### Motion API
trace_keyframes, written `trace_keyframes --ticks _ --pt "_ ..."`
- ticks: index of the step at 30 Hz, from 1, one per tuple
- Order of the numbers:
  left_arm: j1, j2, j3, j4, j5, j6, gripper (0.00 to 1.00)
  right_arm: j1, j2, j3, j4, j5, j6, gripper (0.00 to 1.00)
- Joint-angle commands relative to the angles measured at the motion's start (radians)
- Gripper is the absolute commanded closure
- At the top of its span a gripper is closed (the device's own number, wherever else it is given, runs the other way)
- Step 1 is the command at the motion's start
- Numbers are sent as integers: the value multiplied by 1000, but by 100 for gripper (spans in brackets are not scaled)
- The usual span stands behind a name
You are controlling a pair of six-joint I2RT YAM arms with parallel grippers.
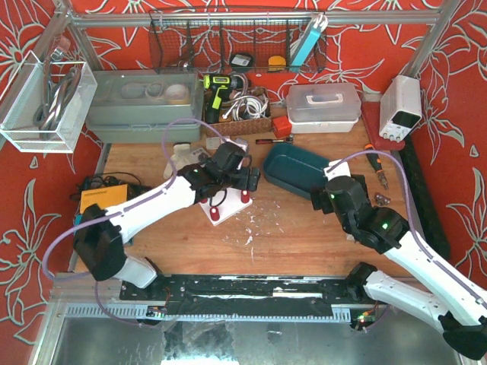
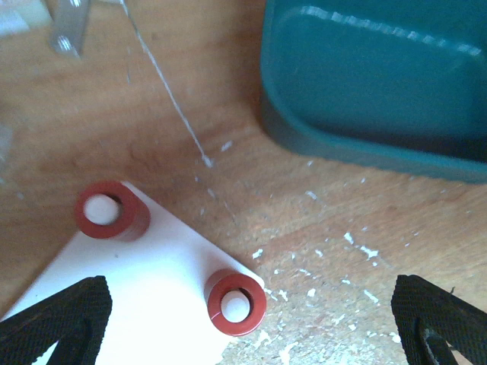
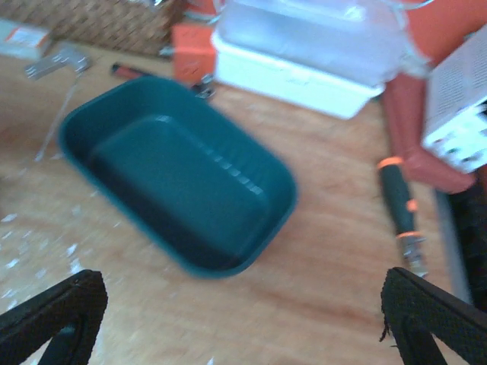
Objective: Install the large spring
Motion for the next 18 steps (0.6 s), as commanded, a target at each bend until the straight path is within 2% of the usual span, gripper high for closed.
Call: trace_keyframes --ticks 1,5,8,11,14,16,18 --pt "-3 -101 16 43 -123 -8 0 -1 20 -49 204 314 -168 1" --pt "-4 -212 -142 231 -156 48 0 -41 53 -146 414 392 -318 1" --pt "-4 -282 -315 389 -225 169 0 -119 99 -168 463 376 -308 1" --pt "4 -293 -397 439 -389 243 0 -243 116 -228 542 254 -284 1" --pt "24 -314 -506 639 -554 325 0 -339 142 -344 698 189 -311 1" --pt "56 -356 -616 834 -543 458 0 -394 184 -381 796 174 -297 1" --pt "147 -377 -665 871 -475 448 0 -433 231 -400 844 132 -279 1"
